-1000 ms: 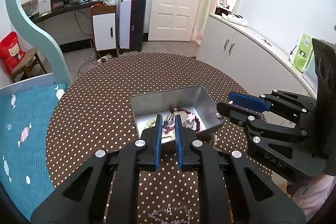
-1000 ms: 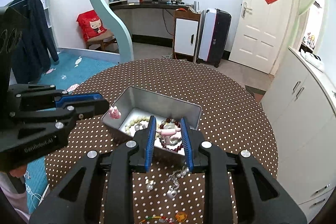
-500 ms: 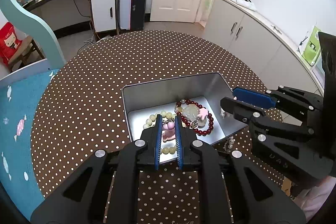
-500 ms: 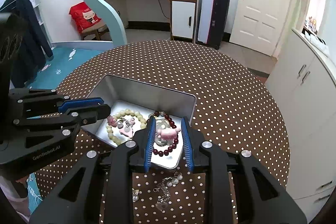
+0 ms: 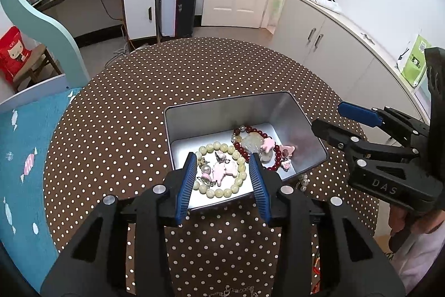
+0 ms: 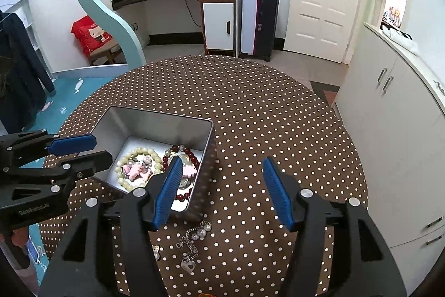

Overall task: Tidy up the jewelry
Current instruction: 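Withdraw both grippers from the tin toward the chains on the table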

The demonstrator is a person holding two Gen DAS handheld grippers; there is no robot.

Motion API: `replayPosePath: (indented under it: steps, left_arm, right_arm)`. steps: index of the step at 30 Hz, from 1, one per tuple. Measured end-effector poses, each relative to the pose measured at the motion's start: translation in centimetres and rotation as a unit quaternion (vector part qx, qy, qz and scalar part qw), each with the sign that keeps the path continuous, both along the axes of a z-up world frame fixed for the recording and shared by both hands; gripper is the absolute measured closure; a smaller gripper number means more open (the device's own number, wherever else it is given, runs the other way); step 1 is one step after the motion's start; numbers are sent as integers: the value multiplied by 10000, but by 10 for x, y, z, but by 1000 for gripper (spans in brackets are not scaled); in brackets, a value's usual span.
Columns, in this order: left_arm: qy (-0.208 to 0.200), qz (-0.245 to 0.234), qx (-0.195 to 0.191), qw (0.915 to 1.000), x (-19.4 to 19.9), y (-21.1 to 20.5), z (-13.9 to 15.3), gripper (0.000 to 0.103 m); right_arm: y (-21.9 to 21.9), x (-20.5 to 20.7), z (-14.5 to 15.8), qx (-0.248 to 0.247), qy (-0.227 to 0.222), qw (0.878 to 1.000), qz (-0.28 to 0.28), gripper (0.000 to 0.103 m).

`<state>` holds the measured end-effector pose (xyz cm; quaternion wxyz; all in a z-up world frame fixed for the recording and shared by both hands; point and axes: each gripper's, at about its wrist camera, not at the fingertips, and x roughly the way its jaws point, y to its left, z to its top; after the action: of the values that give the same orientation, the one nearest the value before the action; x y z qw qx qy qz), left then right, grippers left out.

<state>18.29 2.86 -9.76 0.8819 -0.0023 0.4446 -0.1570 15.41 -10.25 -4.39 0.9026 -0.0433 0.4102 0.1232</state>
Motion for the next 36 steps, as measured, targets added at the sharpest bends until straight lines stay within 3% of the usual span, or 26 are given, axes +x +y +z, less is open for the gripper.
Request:
replayPosePath:
  steps: [7,9,11,17,22,23,30,36]
  left_arm:
    - [-54,-87,29,9999,-14,-5,6,62]
    - [-61,-155,12,9999,-22,-9,8,53]
    - [-58,-282,-73,9996,-33,-11,10,51]
    - [84,-594,-77,9982,-56,-31,0,25]
    - [373,-699,40,9968,-61,-50,-22,25]
    - [363,-715,57,9968,-61,-55,-25,26]
    - [376,-857,274,9952,-61,-78,-46,63]
    - [508,-826,540,9938,-55,-89,-63,81]
  right_arm:
    - [-13,-10,4,2,-77,9999,-120,41]
    - [-21,-14,4,23,-69,9998,-201,41]
    - [-28,-20,3,49,-51,9996,-261,37]
    - [-47,-36,-15,65,172,9990,-417,32]
    - [-65,-46,-30,181,407,9973,-585,31]
    - [-67,-51,-34,195,444,9972,-562,31]
    - [-70,-72,-48,269,601,9968,-460,31]
    - [-70,-75,-52,341,641,9965,-425,30]
